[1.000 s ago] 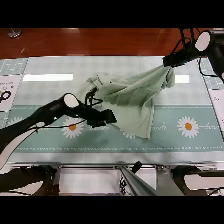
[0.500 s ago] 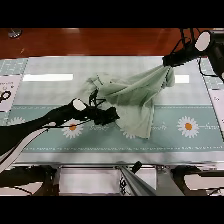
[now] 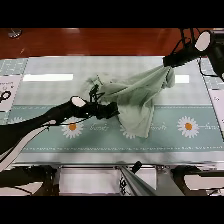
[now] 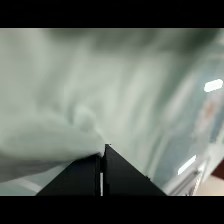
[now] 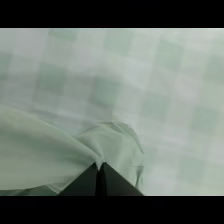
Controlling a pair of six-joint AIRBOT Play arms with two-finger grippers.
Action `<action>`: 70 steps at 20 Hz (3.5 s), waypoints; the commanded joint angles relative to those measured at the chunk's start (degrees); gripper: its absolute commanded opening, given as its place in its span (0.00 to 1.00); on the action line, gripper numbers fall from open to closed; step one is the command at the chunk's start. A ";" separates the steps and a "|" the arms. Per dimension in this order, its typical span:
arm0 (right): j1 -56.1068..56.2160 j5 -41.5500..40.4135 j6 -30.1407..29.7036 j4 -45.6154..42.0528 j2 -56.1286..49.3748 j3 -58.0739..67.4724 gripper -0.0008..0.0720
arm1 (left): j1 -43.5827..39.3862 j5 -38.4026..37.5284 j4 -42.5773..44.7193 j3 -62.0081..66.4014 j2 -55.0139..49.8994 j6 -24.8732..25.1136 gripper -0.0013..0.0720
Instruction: Fold the shirts.
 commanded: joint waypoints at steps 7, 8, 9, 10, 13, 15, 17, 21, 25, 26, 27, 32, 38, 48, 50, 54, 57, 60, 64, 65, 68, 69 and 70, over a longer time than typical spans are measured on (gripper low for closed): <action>-0.04 -8.63 0.11 -15.87 22.51 0.09 0.04 | 14.40 11.41 0.07 9.53 52.26 16.00 0.04; 0.02 -9.42 0.79 -15.82 26.53 0.09 0.04 | 17.51 13.46 0.09 9.57 56.74 13.92 0.04; 0.02 -9.92 1.73 -15.52 30.12 0.09 0.04 | 20.57 12.63 0.09 9.57 59.84 11.45 0.04; 0.02 -10.25 2.40 -15.17 33.83 0.09 0.04 | 23.61 10.10 0.09 9.57 62.34 8.00 0.04; 0.00 -10.14 3.45 -15.26 43.30 0.09 0.04 | 29.88 1.11 0.09 9.57 66.34 0.46 0.04; 0.00 -10.16 4.15 -15.37 49.09 0.09 0.04 | 31.89 -1.36 0.13 9.57 68.08 -1.90 0.04; 0.00 -10.12 4.15 -16.09 53.51 0.09 0.04 | 32.81 -1.51 2.10 9.57 69.88 -2.29 0.04; 0.00 -8.17 4.15 -17.25 58.75 0.09 0.04 | 32.79 -8.66 8.11 9.57 71.78 -11.76 0.04; 0.02 4.02 1.40 -17.25 57.24 0.07 0.04 | 32.79 -24.11 29.05 9.29 72.65 -33.27 0.04; 0.02 7.58 -0.20 -17.22 55.54 0.07 0.04 | 32.79 -26.82 32.79 9.01 72.63 -36.50 0.04; 0.00 10.86 -1.79 -17.27 53.46 0.07 0.04 | 32.79 -28.92 35.78 8.31 72.63 -38.07 0.04; 0.02 12.70 -2.78 -12.79 36.89 -1.20 0.04 | 32.79 -30.88 44.30 -1.66 72.30 -39.85 0.04; 0.02 -1.51 4.44 -7.06 10.45 -1.29 0.04 | 32.79 -7.54 49.18 -22.64 64.43 -39.69 0.04; 0.02 -12.22 13.03 -6.71 -4.74 -1.29 0.04 | 32.24 29.09 46.53 -22.21 34.84 -39.69 0.04; 0.02 -11.74 13.33 -2.16 -5.70 -1.29 0.04 | 30.84 29.07 46.58 -22.21 31.91 -39.65 0.04; 0.02 -10.56 13.31 0.66 -6.86 -1.29 0.05 | 28.33 29.11 46.60 -22.21 30.25 -39.65 0.04; 0.02 -7.91 12.07 1.44 -6.45 -1.29 0.33 | 26.77 29.03 46.60 -22.21 30.40 -39.65 0.07; -0.35 0.72 3.69 0.85 -4.81 -1.29 0.55 | 27.15 24.55 46.62 -22.21 31.30 -39.63 0.60; -5.05 13.88 -0.13 -0.92 -3.13 -1.31 0.68 | 35.36 2.29 46.84 -22.18 35.56 -29.88 0.79; -7.21 16.41 -1.36 0.74 -3.10 -1.81 0.69 | 38.60 -4.61 46.95 -22.21 36.76 -24.30 0.79; -13.97 20.33 -3.43 10.82 -3.10 -4.87 0.77 | 48.13 -17.49 49.99 -22.21 40.59 -15.37 0.85; -15.82 21.07 -4.39 14.08 -3.10 -6.10 0.77 | 51.25 -19.32 50.75 -22.21 41.94 -13.64 0.85; -17.40 21.55 -5.42 16.90 -3.10 -7.32 0.77 | 54.64 -20.63 50.47 -22.21 43.10 -11.67 0.85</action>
